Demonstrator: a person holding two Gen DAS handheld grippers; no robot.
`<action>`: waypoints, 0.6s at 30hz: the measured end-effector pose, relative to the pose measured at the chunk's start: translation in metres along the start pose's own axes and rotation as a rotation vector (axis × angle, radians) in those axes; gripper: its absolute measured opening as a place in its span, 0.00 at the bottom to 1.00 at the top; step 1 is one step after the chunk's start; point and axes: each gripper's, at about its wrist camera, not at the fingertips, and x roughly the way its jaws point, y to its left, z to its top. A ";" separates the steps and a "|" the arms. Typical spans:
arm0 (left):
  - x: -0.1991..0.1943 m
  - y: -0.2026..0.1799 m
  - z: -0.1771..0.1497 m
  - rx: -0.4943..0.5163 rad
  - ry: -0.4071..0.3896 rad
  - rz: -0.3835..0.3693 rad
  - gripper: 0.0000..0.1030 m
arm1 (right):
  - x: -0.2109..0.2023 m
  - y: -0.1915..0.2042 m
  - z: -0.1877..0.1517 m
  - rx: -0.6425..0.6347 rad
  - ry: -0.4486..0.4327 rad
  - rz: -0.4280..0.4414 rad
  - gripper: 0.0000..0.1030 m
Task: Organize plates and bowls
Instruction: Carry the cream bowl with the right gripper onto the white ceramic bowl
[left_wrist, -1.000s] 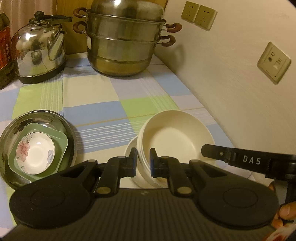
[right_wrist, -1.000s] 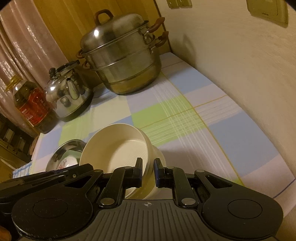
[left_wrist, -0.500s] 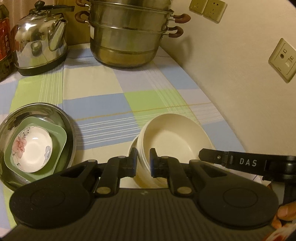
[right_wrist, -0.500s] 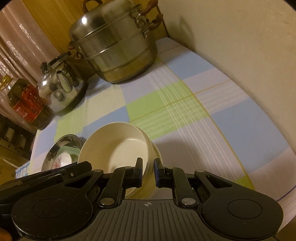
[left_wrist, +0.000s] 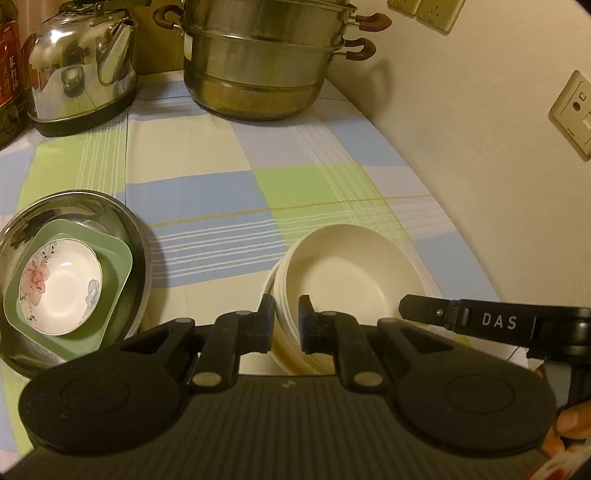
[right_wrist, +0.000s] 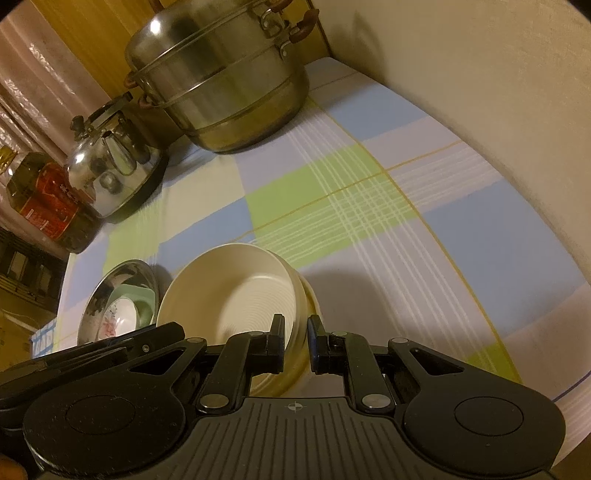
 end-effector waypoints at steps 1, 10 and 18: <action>0.000 0.000 0.000 -0.001 0.001 0.001 0.11 | 0.000 0.000 0.000 0.003 0.002 0.001 0.13; 0.002 0.000 -0.001 -0.008 0.004 0.011 0.12 | 0.001 0.002 -0.001 -0.013 -0.006 -0.008 0.13; -0.017 -0.003 -0.001 -0.013 -0.042 0.009 0.16 | -0.016 0.002 -0.003 -0.034 -0.070 -0.002 0.34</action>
